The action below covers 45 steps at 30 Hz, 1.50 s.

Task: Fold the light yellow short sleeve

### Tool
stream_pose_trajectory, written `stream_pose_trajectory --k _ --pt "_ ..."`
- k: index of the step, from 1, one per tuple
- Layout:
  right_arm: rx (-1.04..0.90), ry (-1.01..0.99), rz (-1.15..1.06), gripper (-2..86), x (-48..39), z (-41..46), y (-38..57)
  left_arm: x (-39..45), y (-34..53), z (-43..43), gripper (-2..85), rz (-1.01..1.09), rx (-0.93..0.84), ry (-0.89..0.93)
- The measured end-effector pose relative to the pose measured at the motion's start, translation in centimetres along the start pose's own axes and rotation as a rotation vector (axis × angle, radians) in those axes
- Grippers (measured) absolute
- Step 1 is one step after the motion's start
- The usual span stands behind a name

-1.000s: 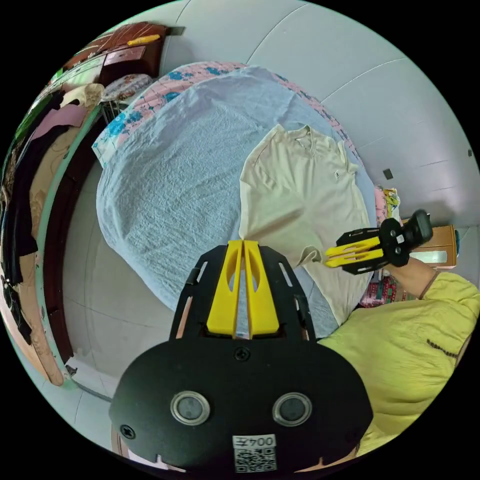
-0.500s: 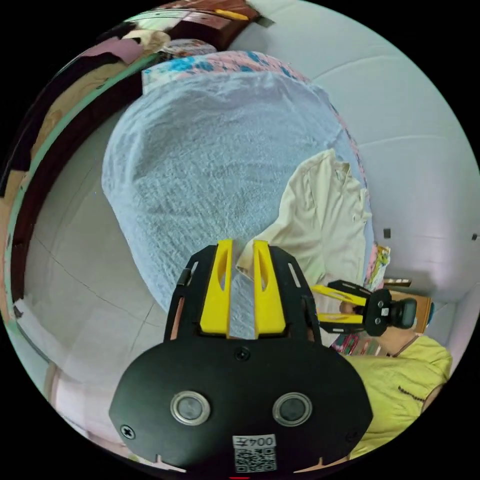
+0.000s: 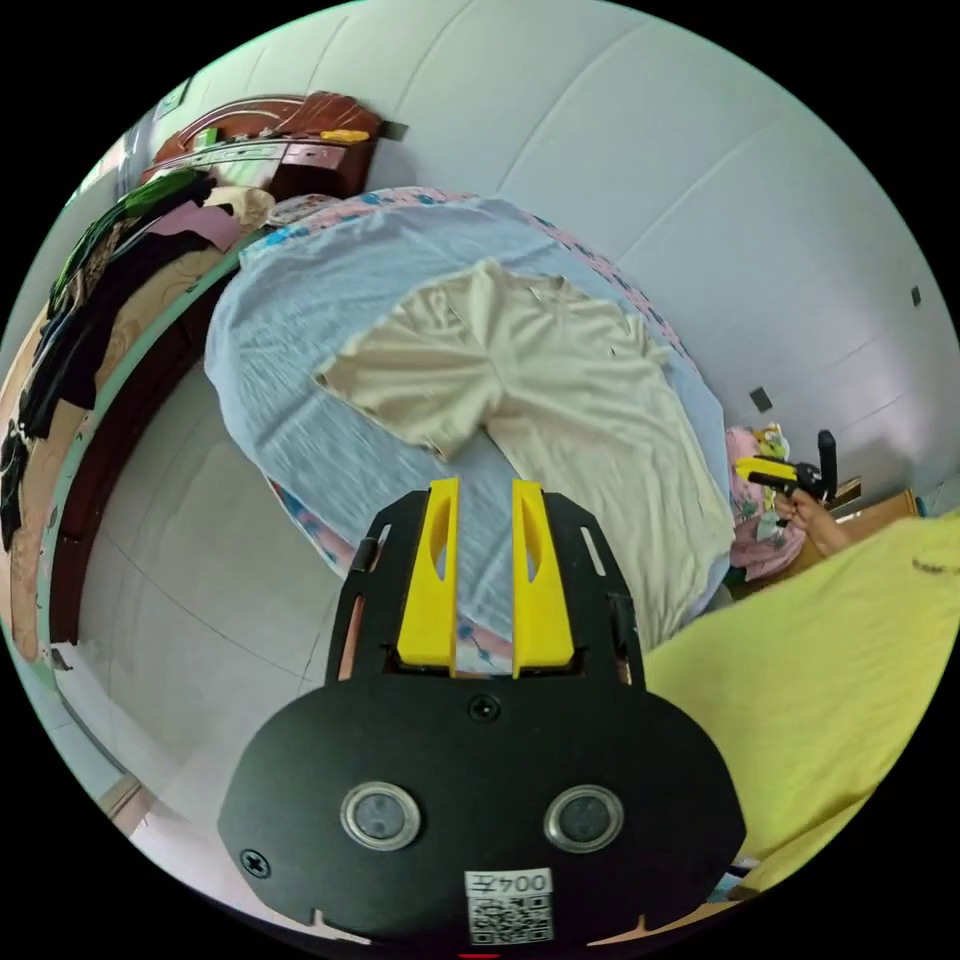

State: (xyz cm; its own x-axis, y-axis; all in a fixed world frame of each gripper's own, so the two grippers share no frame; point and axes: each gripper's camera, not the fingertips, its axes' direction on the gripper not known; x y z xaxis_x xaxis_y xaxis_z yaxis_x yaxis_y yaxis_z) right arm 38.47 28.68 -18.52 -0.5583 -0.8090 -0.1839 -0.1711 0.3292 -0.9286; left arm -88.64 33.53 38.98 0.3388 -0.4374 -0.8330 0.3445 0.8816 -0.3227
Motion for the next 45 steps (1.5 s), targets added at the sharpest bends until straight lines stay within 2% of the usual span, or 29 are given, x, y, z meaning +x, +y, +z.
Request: stream_pose_trajectory --k 5,9,12,19,24,26,31,37,42,45 --pt "-0.162 0.164 -0.174 8.3 1.2 -0.8 9.9 11.4 11.3 2.4 8.1 -0.143 -0.008 0.023" --pt "-0.135 0.161 -0.234 8.5 0.6 -1.0 13.6 18.2 17.7 4.2 8.1 -0.262 -0.013 0.064" --pt "-0.087 0.157 -0.254 8.6 -0.6 -1.8 14.4 22.2 20.1 4.1 8.1 -0.278 -0.02 0.021" --pt "0.026 0.135 -0.219 8.3 -2.6 -6.0 14.2 29.0 23.3 1.7 8.1 -0.264 0.009 -0.016" --pt "0.059 0.05 -0.173 2.9 -3.8 -9.7 13.2 32.9 25.0 1.4 8.3 -0.23 -0.01 -0.053" --pt "0.039 0.036 -0.166 1.7 -4.0 -11.0 12.6 34.2 25.6 1.6 8.5 -0.209 -0.022 -0.083" --pt "-0.039 0.156 -0.26 0.4 -5.4 -16.7 11.0 37.7 27.3 2.2 9.3 -0.127 -0.088 -0.144" --pt "-0.086 0.121 -0.254 -0.1 -6.8 -24.4 8.7 42.1 29.9 2.3 9.9 -0.052 -0.115 -0.238" --pt "-0.11 0.172 -0.336 -0.2 -10.7 -29.2 6.5 45.6 32.2 1.7 9.1 -0.037 -0.064 -0.354" --pt "-0.103 0.176 -0.355 -0.2 -12.3 -31.9 5.2 46.5 33.1 1.0 8.5 -0.067 -0.031 -0.357"
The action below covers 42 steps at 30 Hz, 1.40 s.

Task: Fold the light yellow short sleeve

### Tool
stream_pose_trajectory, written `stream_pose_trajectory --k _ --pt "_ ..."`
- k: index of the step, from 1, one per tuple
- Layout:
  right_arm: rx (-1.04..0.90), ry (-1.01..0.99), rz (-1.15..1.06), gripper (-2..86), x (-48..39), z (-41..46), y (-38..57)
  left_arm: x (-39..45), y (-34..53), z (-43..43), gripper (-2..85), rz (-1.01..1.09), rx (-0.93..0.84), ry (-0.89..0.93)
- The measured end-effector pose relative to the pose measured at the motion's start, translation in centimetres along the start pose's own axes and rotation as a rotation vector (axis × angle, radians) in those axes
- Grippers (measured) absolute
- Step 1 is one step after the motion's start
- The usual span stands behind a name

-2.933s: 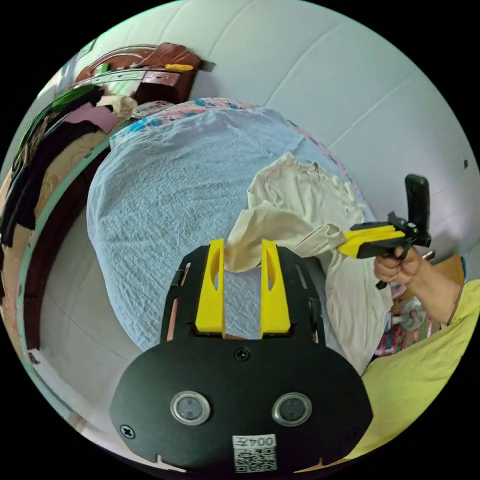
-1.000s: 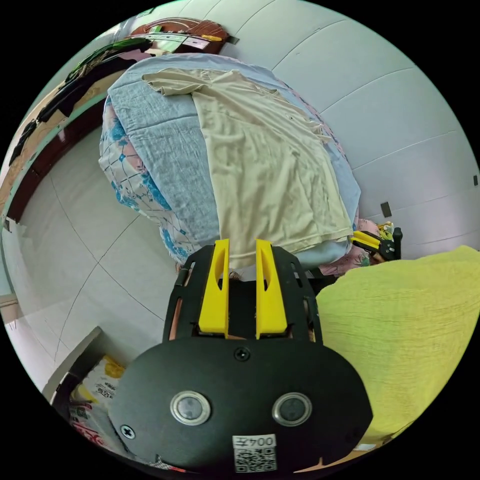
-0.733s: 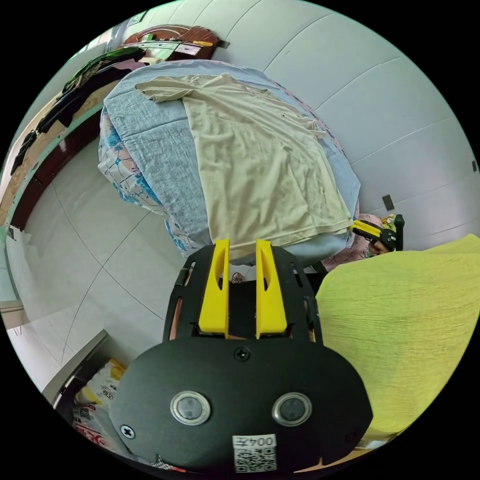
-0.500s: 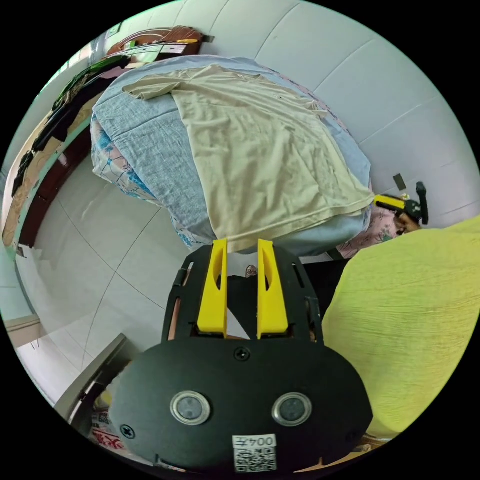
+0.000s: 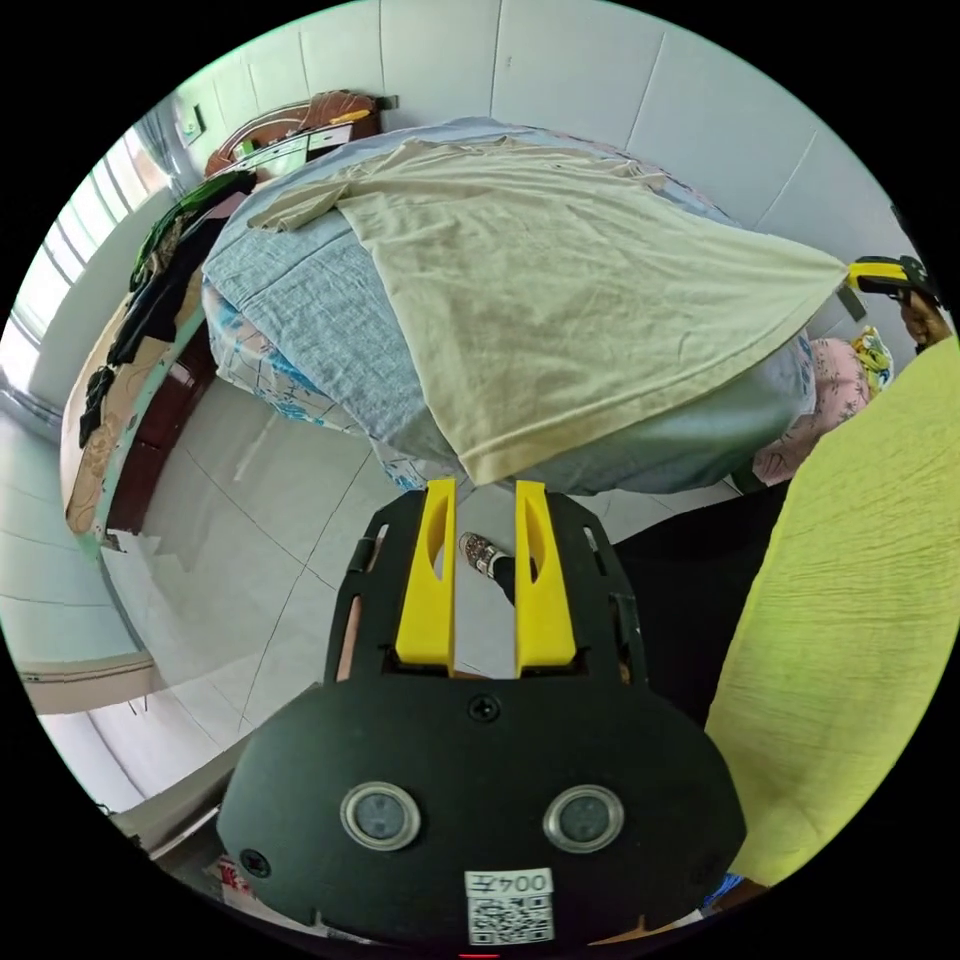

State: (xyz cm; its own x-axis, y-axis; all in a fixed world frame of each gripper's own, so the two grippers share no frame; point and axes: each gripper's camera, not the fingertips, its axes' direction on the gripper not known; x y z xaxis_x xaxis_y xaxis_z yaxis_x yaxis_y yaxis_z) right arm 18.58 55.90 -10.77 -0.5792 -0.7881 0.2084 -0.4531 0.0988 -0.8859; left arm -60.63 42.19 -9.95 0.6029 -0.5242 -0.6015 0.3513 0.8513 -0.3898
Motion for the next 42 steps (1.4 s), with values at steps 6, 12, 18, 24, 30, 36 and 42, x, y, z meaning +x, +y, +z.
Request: stream_pose_trajectory --k 6,12,18,24,30,36,42 --pt "0.039 0.024 -0.041 -0.2 -0.6 -5.9 -2.5 0.4 2.1 -4.1 7.2 -0.051 0.097 -0.001" --pt "0.064 0.014 -0.031 -0.2 0.1 -9.1 -4.0 0.0 3.3 -6.6 6.8 -0.059 0.11 0.023" --pt "0.072 0.016 -0.01 -0.2 0.5 -10.5 -4.3 0.6 4.7 -6.3 7.1 -0.11 0.082 0.038" --pt "0.107 0.005 0.037 -0.2 1.4 -12.6 -4.5 1.5 6.7 -6.9 7.4 -0.123 0.074 0.059" --pt "0.108 0.023 0.058 -0.2 2.2 -13.5 -4.5 1.5 8.0 -7.2 7.2 -0.161 0.106 0.101" --pt "0.095 0.025 0.059 -0.1 2.5 -13.3 -4.5 2.5 8.5 -7.7 6.8 -0.165 0.122 0.088" --pt "0.082 0.027 0.066 -0.2 3.3 -12.9 -4.0 2.0 9.3 -7.9 4.3 -0.246 0.198 0.132"
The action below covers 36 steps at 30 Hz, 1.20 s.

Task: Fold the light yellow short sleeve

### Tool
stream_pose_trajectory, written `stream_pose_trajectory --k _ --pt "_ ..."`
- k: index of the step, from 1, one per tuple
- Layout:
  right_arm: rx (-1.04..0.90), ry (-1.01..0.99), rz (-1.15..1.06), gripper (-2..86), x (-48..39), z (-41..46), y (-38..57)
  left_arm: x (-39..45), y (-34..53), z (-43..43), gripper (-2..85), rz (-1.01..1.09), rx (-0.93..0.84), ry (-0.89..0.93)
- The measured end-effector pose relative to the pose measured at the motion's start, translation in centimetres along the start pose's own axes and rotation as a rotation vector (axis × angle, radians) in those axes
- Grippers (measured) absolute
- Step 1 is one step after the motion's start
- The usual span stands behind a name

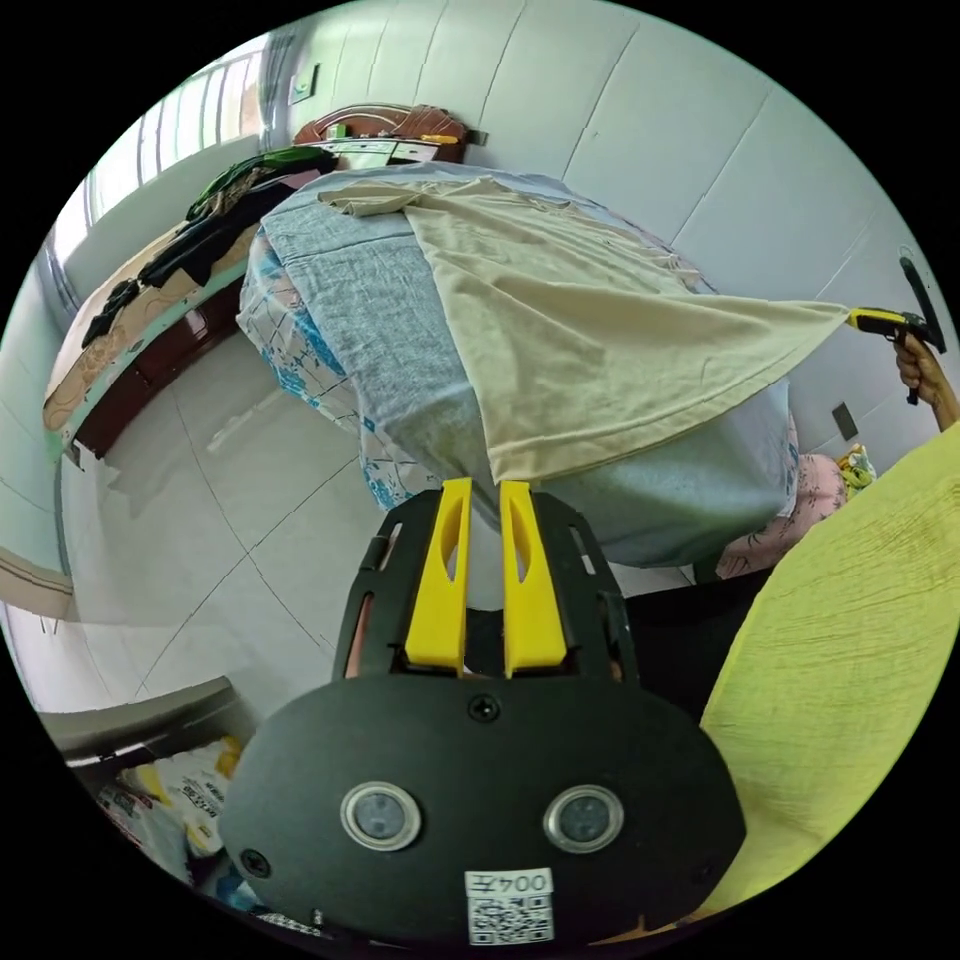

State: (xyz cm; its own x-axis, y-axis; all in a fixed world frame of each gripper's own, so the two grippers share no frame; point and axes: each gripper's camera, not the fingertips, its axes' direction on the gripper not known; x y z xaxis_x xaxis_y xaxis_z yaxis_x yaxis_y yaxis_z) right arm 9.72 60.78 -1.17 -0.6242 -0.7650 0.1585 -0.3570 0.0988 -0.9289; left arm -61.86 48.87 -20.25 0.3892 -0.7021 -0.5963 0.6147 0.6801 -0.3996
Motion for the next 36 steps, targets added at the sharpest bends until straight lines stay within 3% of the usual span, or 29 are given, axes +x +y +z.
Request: stream_pose_trajectory --k 5,11,15,19,25,36 --pt "-0.01 -0.012 0.014 -0.2 0.8 0.7 0.7 -0.7 0.3 0.0 3.7 -0.113 0.05 0.1" --pt "-0.017 -0.014 0.013 -0.2 1.9 1.4 1.9 0.2 -1.2 -4.1 0.7 -0.165 0.117 0.013" --pt "-0.005 0.001 -0.033 -0.2 2.8 0.7 3.6 1.6 -4.6 -11.4 0.3 -0.008 0.164 -0.074" --pt "-0.021 0.006 -0.056 -0.2 3.4 1.8 6.1 3.4 -6.7 -13.8 0.2 0.22 0.071 -0.178" --pt "-0.095 -0.036 0.004 -0.1 2.1 10.3 11.5 6.8 -5.9 -9.6 0.2 0.342 -0.039 -0.282" --pt "-0.057 0.136 0.077 -0.2 0.0 20.6 17.4 8.6 -5.5 0.7 0.5 0.295 -0.163 -0.353"
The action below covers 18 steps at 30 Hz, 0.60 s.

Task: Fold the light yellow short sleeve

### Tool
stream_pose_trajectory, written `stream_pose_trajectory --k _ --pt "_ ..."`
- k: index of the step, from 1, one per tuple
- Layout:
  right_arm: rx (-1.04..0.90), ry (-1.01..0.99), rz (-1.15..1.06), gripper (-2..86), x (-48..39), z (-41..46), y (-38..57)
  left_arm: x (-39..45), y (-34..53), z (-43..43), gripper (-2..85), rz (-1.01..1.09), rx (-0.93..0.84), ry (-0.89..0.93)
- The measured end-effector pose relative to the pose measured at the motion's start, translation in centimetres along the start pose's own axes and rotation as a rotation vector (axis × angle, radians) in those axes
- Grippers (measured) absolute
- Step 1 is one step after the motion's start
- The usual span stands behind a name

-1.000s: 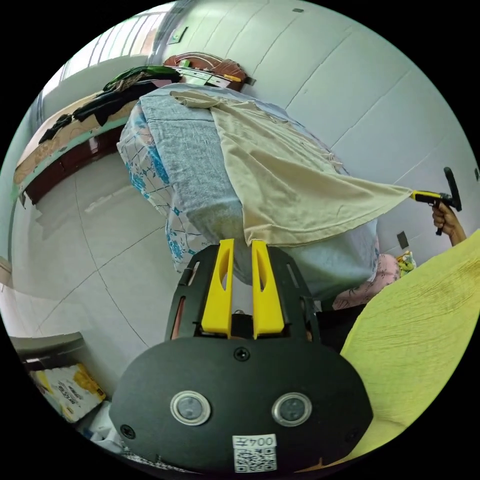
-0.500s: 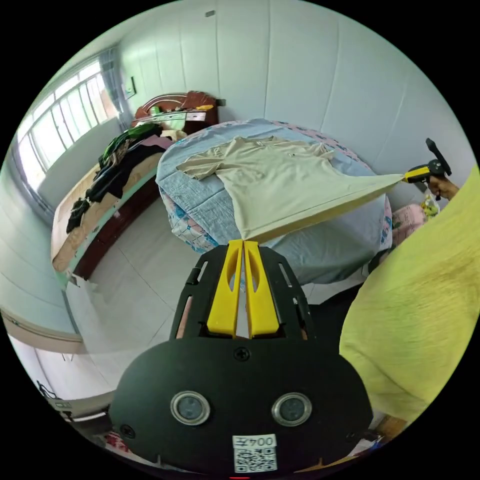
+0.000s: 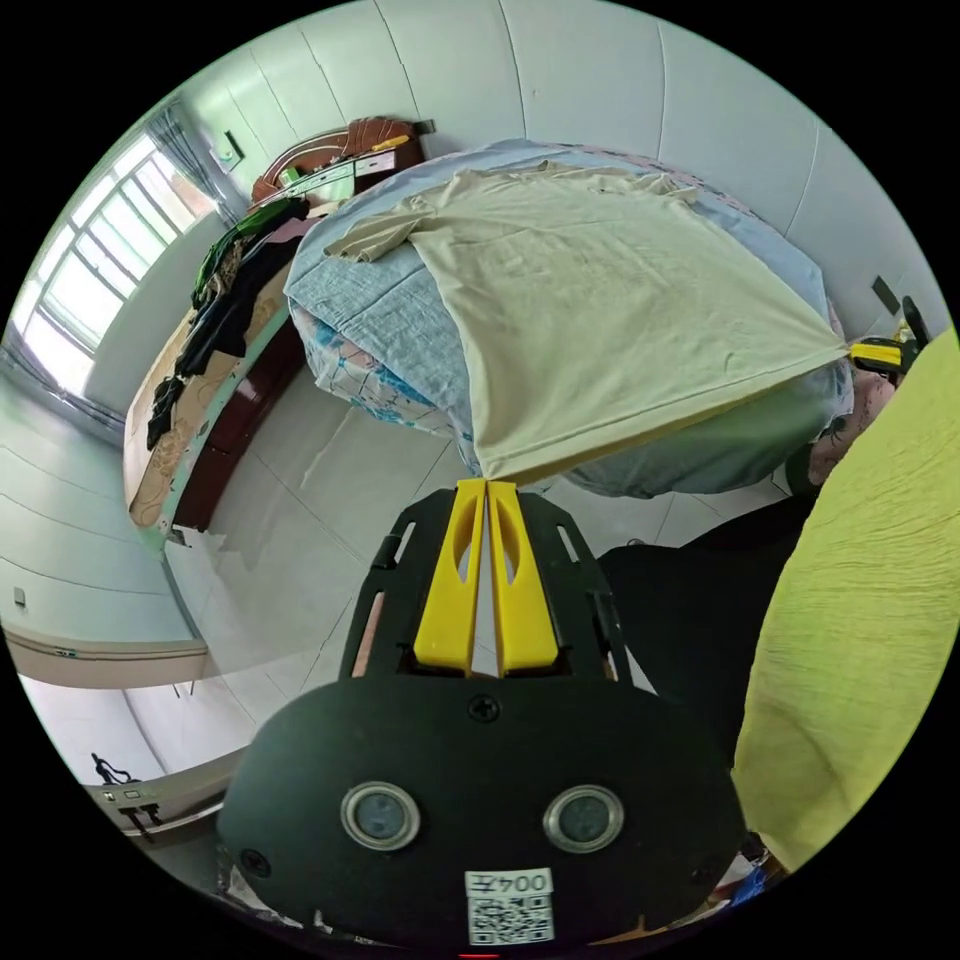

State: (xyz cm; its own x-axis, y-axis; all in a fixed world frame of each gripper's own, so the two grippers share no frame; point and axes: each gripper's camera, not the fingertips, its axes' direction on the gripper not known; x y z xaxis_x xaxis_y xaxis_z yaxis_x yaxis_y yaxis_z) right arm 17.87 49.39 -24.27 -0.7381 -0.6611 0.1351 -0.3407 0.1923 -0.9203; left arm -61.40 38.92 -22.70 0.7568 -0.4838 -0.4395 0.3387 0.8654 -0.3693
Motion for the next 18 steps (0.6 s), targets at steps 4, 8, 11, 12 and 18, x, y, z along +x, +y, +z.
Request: stream_pose_trajectory --k 4,8,11,12,18 --pt "0.02 0.008 0.02 0.0 0.6 1.9 0.8 1.7 -1.5 2.7 1.1 0.027 -0.069 -0.022" --pt "0.046 -0.012 0.044 0.6 2.2 3.0 1.8 2.9 -3.2 4.9 3.9 0.034 -0.138 -0.008" --pt "0.026 -0.061 0.058 2.0 3.8 4.0 2.7 2.6 -3.8 6.0 7.9 0.012 -0.185 0.037" --pt "0.022 -0.09 0.078 3.0 4.8 4.3 3.3 2.3 -3.8 6.1 8.8 -0.005 -0.203 0.037" --pt "0.095 -0.221 0.319 6.7 11.3 3.6 5.8 1.7 -5.9 1.7 8.2 -0.11 -0.022 -0.011"
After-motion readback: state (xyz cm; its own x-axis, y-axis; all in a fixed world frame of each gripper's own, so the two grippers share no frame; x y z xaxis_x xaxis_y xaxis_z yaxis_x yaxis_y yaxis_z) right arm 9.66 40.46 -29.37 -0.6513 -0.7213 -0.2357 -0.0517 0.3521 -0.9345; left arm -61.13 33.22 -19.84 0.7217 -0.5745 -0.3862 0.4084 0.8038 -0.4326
